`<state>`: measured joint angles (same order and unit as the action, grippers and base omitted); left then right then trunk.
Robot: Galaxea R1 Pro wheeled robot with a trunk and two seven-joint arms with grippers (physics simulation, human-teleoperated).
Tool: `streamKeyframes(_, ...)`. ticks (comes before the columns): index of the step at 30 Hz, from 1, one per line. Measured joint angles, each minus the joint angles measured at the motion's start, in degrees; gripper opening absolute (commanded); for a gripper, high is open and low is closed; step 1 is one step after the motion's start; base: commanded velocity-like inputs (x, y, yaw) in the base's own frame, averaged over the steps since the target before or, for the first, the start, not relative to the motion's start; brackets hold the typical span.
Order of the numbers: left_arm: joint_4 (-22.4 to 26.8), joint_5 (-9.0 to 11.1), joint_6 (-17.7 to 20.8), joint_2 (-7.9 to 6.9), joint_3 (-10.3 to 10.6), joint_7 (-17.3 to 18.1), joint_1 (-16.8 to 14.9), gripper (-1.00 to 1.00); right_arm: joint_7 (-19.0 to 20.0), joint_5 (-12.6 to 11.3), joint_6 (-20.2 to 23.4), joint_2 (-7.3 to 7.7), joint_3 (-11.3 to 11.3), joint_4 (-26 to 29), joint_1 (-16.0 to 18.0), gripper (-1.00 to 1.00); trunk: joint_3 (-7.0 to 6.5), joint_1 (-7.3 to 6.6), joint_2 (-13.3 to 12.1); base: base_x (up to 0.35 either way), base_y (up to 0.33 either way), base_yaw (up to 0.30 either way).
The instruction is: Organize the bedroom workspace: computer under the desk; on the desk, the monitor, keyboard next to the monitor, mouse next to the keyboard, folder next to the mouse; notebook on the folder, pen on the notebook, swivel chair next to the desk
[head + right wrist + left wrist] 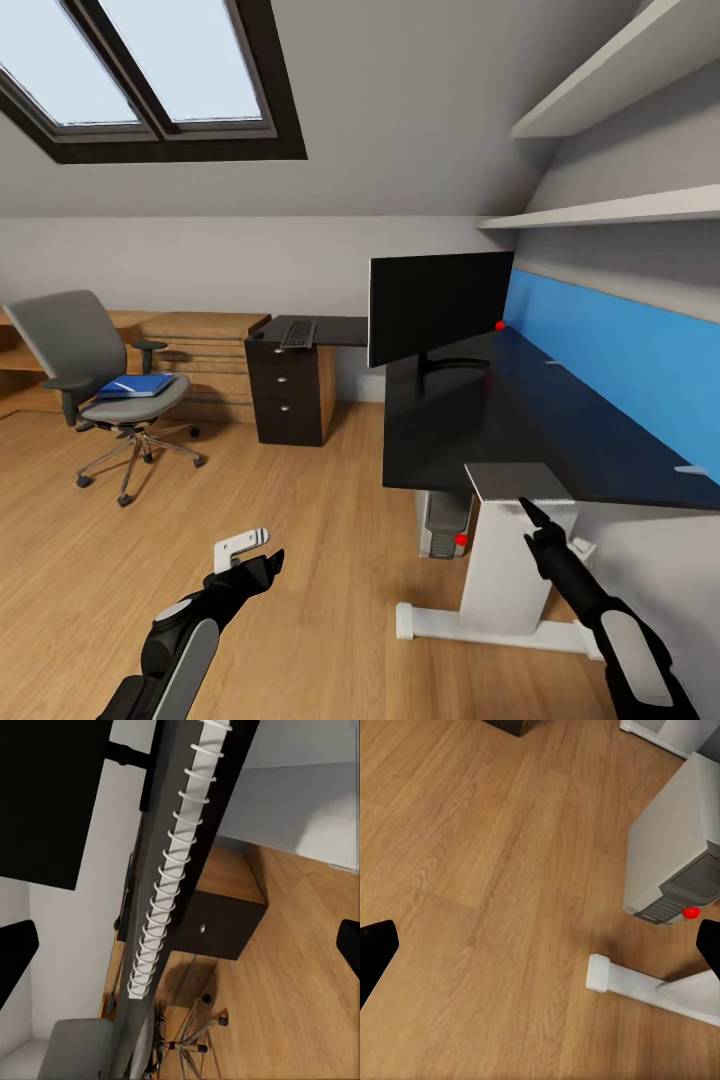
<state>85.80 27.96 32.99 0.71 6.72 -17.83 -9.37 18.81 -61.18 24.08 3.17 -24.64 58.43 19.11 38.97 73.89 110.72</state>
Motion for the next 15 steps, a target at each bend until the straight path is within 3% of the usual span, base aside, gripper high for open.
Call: streamKeyframes(15,0.0,0.0,-0.1,-0.07,0.1,0.2,0.0,1.0,-1.3,-0.2,-0.5,-0.32,0.1,0.8,0.1,1.0,0.0,0.0,0.0,0.0,0.0,0.0)
